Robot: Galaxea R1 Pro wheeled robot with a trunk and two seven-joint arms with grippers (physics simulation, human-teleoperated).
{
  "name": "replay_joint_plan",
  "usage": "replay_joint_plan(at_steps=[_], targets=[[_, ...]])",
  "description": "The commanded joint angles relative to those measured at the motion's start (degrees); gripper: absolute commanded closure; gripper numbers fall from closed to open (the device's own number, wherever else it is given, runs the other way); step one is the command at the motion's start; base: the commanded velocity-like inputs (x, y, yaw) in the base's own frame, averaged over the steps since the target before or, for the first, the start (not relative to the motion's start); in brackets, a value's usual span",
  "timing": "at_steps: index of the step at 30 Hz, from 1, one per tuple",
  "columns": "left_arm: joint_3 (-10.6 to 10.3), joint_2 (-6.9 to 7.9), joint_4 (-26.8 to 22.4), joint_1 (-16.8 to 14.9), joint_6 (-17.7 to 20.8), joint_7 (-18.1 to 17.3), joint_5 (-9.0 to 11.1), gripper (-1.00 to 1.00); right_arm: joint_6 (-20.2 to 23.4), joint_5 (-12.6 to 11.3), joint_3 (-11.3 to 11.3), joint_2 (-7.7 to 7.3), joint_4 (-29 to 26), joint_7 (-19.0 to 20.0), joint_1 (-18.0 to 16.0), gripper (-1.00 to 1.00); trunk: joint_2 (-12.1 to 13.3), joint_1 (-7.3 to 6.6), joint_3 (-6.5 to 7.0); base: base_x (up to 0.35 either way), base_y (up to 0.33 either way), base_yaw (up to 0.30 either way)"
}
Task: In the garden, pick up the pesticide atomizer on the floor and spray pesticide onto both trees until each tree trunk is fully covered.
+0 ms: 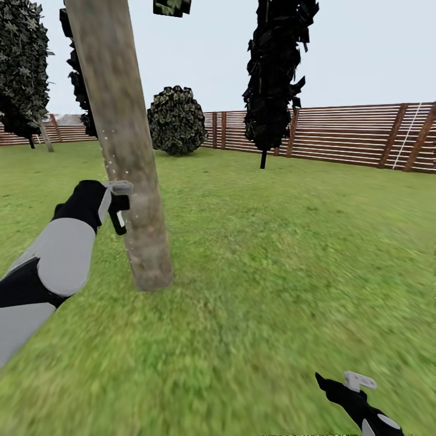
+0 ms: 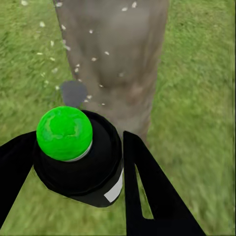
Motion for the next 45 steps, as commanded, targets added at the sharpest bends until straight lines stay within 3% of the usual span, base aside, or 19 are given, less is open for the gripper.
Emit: replay_joint_plan(at_steps=[1,5,11,17,22,29,34,37,45], targets=[[0.00,-0.27,0.00,-0.87,0.13,0.01,-0.14,1.00,0.00,0.00,0.00,0.00,0.01,0.00,0.00,-1.00,0.00,0.00,0.00,0.000,0.000,-0.230],[-0.04,-0.78,-0.02,-3.98,3.11,0.01,-0.17,1.00,0.00,0.00,0.00,0.00,0.03,0.00,0.00,-1.00,0.00,0.00,0.00,0.000,0.000,-0.149],[-0.33,-0.88,0.00,-11.52,7.12,0.01,-0.17,1.00,0.00,0.00,0.00,0.00,0.02,0.00,0.00,-1.00,0.00,0.00,0.00,0.000,0.000,-0.010],[-4.13,-0.75,0.00,-17.01,10.68,0.01,-0.25,1.00,0.00,0.00,0.00,0.00,0.02,0.00,0.01,-1.00,0.00,0.00,0.00,0.000,0.000,0.000],[-4.64,-0.80,0.08,-21.24,13.23,0.01,-0.26,1.00,0.00,0.00,0.00,0.00,0.04,0.00,0.00,-1.00,0.00,0.00,0.00,0.000,0.000,0.000],[-4.70,-0.80,1.15,-21.55,13.33,0.03,-0.18,1.00,0.00,0.00,0.00,0.00,0.28,0.00,0.00,-1.00,0.00,0.00,0.00,0.000,0.000,0.000],[-4.60,-0.51,8.70,-20.74,11.57,0.01,-0.18,1.00,0.00,0.00,0.00,0.00,0.37,0.00,0.01,-1.00,0.00,0.00,0.00,0.000,0.000,0.000],[-4.57,0.16,12.45,-16.69,5.92,0.07,-0.17,1.00,0.00,0.00,0.00,0.00,0.37,0.00,0.00,-1.00,0.00,0.00,0.00,0.000,0.000,0.000],[-4.53,0.88,13.60,-8.29,-0.80,0.10,-0.17,1.00,0.00,0.00,0.03,0.00,0.45,0.00,0.00,-1.00,0.00,0.00,0.00,0.000,0.000,0.000]])
